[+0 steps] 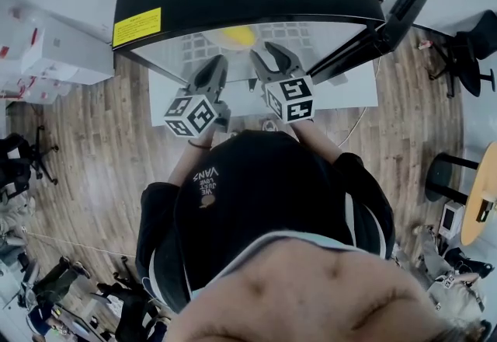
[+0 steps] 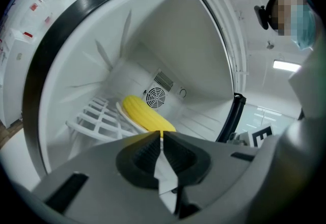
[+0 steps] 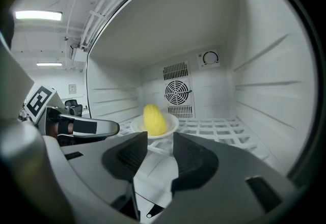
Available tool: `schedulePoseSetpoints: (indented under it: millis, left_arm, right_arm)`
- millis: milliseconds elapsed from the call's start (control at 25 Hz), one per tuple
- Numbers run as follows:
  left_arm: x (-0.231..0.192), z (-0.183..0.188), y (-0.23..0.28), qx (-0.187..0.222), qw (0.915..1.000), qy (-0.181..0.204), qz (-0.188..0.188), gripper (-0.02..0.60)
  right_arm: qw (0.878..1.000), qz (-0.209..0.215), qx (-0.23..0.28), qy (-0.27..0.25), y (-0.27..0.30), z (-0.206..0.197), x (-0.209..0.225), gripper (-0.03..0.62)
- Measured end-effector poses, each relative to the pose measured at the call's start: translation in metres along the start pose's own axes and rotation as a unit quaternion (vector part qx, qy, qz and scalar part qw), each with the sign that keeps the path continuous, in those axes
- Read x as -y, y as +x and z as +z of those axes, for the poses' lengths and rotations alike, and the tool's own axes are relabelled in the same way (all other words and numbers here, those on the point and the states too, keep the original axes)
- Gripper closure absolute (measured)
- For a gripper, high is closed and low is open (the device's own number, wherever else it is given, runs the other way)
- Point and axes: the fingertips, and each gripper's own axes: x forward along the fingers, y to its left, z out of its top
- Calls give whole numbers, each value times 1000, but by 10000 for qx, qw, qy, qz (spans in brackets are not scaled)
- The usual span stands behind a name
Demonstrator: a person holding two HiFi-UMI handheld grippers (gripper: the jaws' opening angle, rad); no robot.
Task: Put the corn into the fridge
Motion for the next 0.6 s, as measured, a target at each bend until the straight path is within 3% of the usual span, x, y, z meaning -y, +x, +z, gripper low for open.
schedulePoseSetpoints:
  millis: [600]
  left_arm:
    - [16, -6, -6, -203, 9989, 195, -366, 552]
  right_arm:
    - [9977, -614, 277, 77, -38, -2, 6, 537]
